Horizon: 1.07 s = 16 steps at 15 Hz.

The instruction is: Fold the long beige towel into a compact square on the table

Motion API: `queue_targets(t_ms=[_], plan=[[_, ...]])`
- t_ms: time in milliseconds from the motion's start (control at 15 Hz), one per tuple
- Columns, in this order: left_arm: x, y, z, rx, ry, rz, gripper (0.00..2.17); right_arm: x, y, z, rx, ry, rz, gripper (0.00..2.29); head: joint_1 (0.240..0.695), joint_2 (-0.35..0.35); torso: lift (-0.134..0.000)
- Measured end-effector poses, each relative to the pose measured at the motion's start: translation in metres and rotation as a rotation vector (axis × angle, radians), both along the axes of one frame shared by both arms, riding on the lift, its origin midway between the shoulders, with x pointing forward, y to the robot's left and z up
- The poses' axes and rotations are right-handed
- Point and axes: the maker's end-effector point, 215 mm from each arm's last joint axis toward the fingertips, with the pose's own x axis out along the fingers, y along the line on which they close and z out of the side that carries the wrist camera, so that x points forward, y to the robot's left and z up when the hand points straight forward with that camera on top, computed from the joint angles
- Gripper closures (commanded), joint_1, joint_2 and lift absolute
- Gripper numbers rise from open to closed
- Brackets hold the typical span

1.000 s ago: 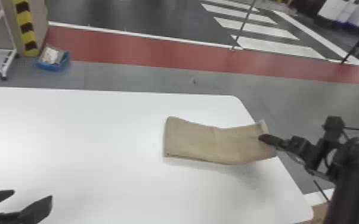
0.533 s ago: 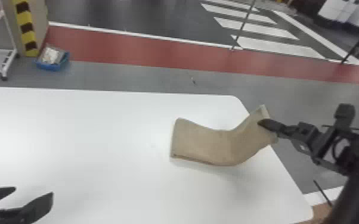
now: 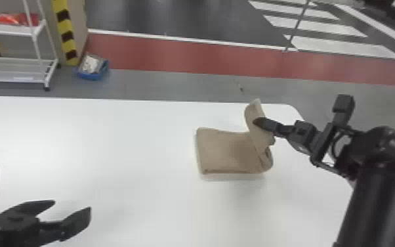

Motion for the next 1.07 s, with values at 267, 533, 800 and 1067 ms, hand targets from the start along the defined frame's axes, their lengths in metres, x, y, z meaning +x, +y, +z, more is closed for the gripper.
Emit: queue_targets(t_ms=[267, 533, 800, 1067], plan=[[0.004, 0.001, -0.002, -0.002, 0.002, 0.000, 0.08, 0.009, 0.045, -0.026, -0.082, 0.036, 0.086, 1.17, 0.695, -0.118, -0.124], [0.006, 0.003, -0.003, -0.004, 0.005, 0.003, 0.08, 0.019, 0.080, -0.052, -0.174, 0.053, 0.158, 1.17, 0.695, -0.084, -0.124], [0.007, 0.006, -0.003, -0.003, 0.004, 0.009, 0.08, 0.014, 0.114, -0.061, -0.176, 0.063, 0.240, 1.17, 0.695, -0.038, -0.124], [0.006, 0.006, -0.003, -0.005, 0.004, 0.009, 0.08, -0.006, 0.155, -0.062, -0.149, 0.075, 0.349, 0.83, 0.695, 0.013, -0.124]])
